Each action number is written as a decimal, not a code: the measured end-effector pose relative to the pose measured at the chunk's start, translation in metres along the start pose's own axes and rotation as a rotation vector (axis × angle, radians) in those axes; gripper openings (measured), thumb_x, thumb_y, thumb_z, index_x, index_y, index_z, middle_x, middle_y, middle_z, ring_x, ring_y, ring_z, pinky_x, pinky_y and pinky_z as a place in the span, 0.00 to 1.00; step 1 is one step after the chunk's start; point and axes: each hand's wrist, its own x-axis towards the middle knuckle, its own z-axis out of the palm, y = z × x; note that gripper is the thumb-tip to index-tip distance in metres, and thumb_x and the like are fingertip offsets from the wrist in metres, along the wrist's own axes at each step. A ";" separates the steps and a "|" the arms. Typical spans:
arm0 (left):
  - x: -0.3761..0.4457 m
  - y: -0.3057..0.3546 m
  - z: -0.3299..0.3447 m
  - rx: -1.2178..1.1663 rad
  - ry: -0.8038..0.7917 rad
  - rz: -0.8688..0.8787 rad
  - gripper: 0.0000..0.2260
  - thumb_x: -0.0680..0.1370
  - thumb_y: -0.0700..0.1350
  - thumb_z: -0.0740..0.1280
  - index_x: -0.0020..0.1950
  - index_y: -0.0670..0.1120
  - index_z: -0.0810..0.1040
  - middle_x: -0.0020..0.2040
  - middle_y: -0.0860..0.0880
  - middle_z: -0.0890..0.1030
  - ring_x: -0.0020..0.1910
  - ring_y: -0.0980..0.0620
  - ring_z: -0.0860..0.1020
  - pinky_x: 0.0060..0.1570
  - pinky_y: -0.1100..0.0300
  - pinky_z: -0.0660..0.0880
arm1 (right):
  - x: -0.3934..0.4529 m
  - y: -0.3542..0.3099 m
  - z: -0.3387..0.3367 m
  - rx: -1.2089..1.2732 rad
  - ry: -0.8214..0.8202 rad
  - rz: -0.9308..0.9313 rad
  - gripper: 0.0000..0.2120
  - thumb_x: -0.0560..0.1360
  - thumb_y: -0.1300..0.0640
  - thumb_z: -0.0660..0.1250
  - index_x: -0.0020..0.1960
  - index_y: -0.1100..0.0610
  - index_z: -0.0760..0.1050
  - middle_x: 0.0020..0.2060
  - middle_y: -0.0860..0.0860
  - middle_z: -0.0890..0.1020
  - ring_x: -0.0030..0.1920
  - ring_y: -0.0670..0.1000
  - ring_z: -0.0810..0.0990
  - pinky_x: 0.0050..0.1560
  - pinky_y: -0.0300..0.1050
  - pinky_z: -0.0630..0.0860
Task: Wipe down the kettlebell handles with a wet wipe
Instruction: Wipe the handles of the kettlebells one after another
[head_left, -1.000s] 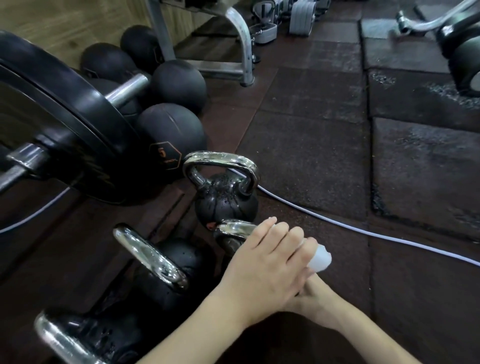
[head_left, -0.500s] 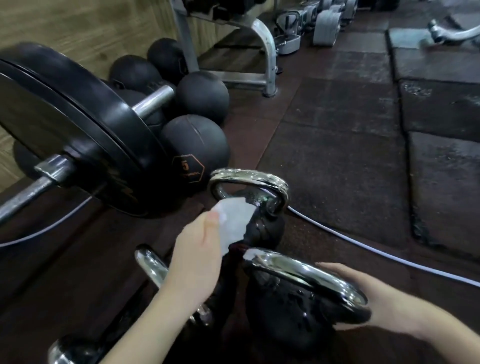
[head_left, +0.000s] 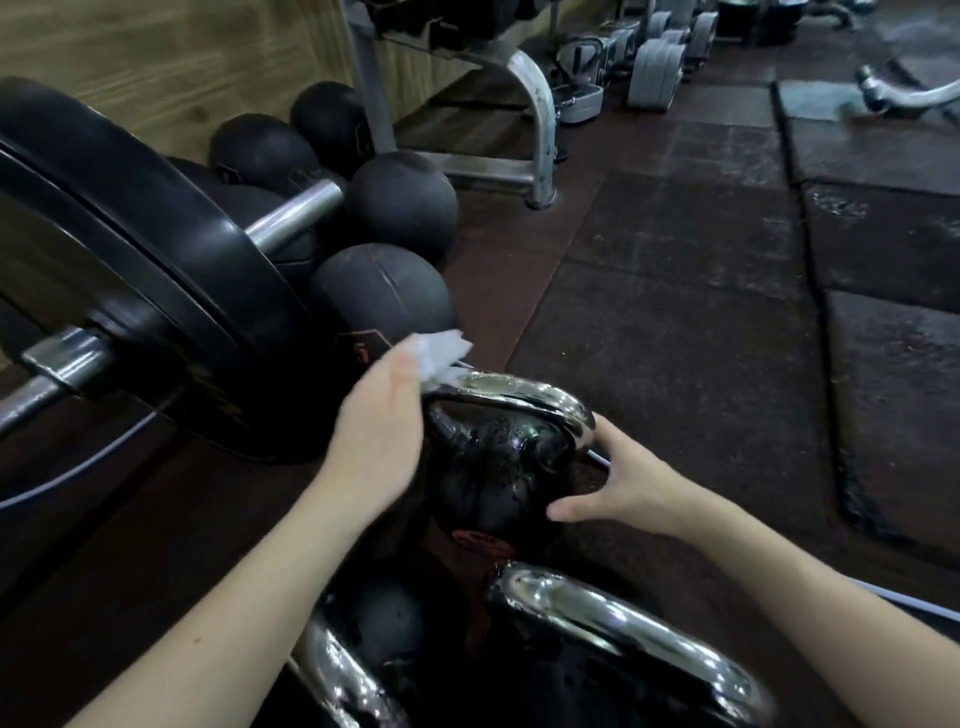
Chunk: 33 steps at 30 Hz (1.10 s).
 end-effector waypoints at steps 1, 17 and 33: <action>-0.002 -0.003 0.010 0.141 -0.088 0.091 0.21 0.87 0.48 0.49 0.71 0.53 0.79 0.71 0.56 0.78 0.73 0.57 0.72 0.75 0.62 0.62 | 0.007 -0.001 0.006 0.005 -0.007 -0.020 0.43 0.56 0.42 0.87 0.65 0.40 0.70 0.65 0.34 0.77 0.67 0.35 0.73 0.74 0.43 0.68; 0.035 0.004 0.030 0.779 -0.289 0.519 0.20 0.84 0.62 0.50 0.53 0.51 0.76 0.45 0.55 0.76 0.47 0.49 0.75 0.57 0.53 0.68 | 0.041 0.021 0.039 0.045 -0.057 -0.073 0.50 0.54 0.41 0.87 0.72 0.40 0.69 0.65 0.34 0.76 0.66 0.34 0.73 0.70 0.40 0.72; 0.027 0.026 0.069 0.932 -0.307 0.782 0.19 0.84 0.58 0.55 0.55 0.47 0.78 0.45 0.49 0.77 0.42 0.45 0.75 0.42 0.49 0.70 | 0.042 0.027 0.040 0.132 -0.058 -0.114 0.45 0.59 0.52 0.87 0.69 0.44 0.68 0.64 0.34 0.73 0.65 0.30 0.70 0.59 0.23 0.68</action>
